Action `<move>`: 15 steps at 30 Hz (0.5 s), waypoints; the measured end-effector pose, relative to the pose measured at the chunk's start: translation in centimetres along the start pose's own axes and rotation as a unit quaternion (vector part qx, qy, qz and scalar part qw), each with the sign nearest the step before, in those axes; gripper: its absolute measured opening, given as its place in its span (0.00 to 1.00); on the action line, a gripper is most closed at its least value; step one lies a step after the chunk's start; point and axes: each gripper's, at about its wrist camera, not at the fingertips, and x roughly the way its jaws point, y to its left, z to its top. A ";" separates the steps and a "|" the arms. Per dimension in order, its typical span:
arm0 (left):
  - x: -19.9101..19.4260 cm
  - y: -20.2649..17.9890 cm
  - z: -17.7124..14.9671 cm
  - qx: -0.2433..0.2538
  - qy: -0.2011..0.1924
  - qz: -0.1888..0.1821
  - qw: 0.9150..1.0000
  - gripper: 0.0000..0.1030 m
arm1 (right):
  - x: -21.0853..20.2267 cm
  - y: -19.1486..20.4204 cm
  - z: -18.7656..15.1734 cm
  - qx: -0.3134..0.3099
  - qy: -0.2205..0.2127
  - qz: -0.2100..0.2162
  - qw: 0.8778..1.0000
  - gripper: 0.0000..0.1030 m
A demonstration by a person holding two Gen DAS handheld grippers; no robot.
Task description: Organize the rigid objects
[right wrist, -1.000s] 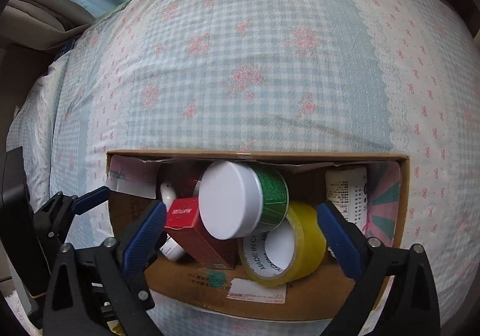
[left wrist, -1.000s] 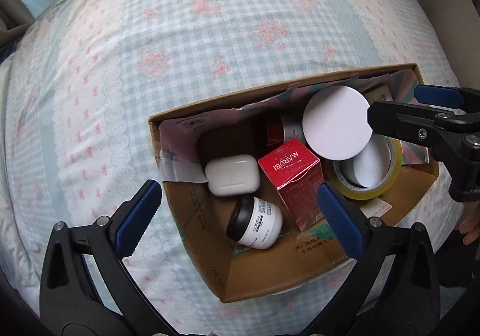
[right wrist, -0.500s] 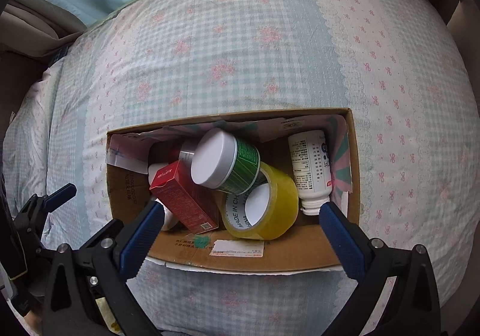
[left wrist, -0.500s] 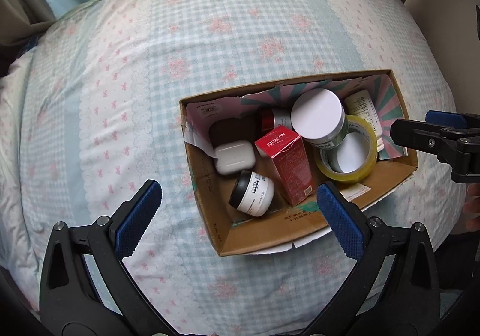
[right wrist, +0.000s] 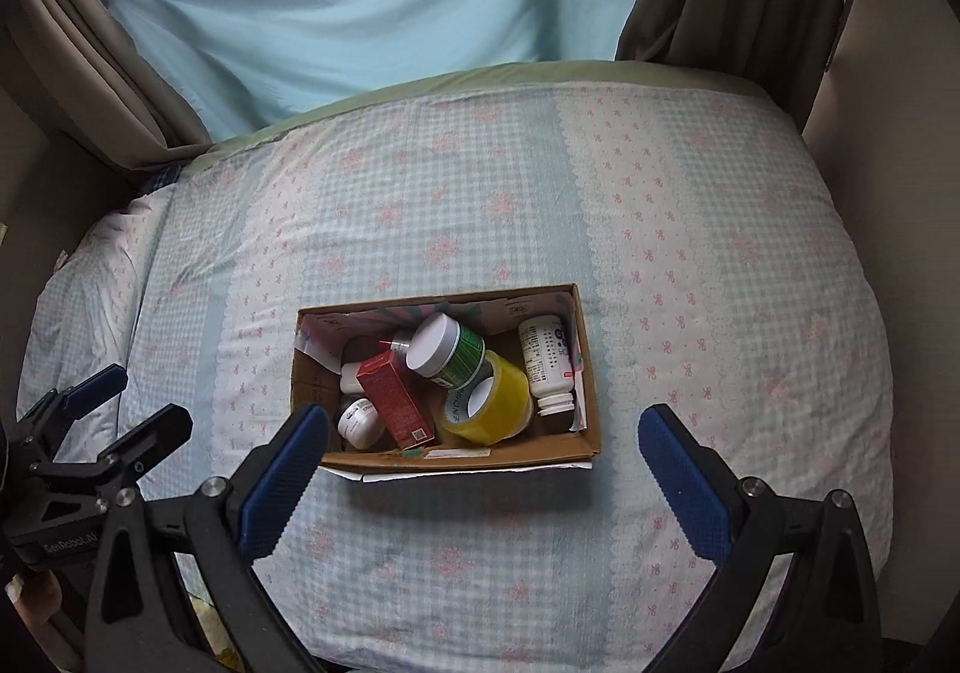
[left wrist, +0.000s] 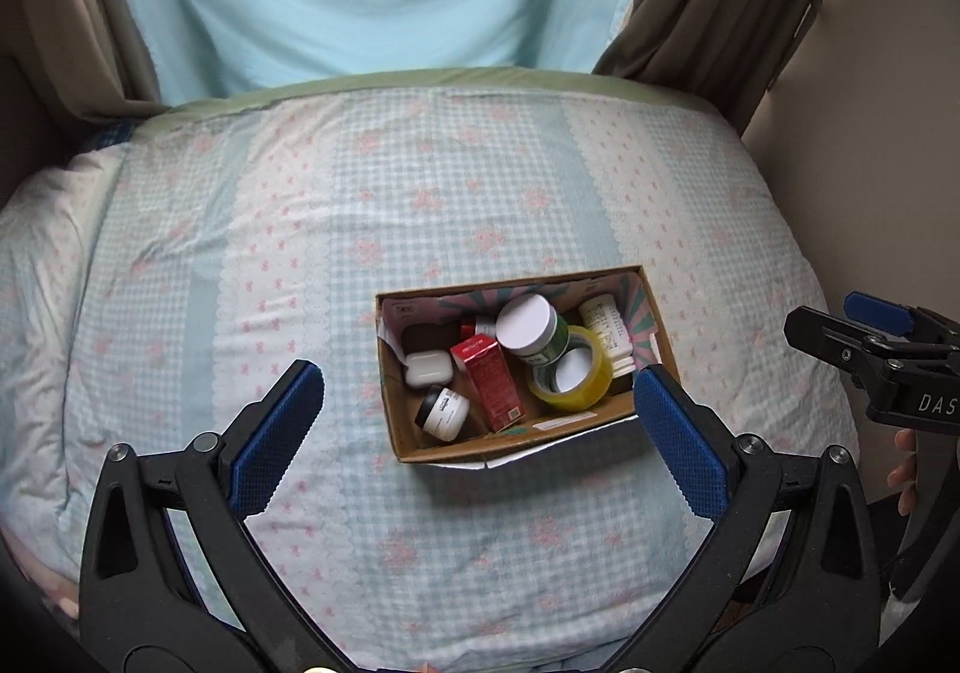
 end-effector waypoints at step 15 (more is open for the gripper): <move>-18.7 -7.4 -5.0 -0.012 -0.198 0.026 0.980 1.00 | -20.5 -1.7 -6.3 -0.033 -0.198 -0.040 0.979 1.00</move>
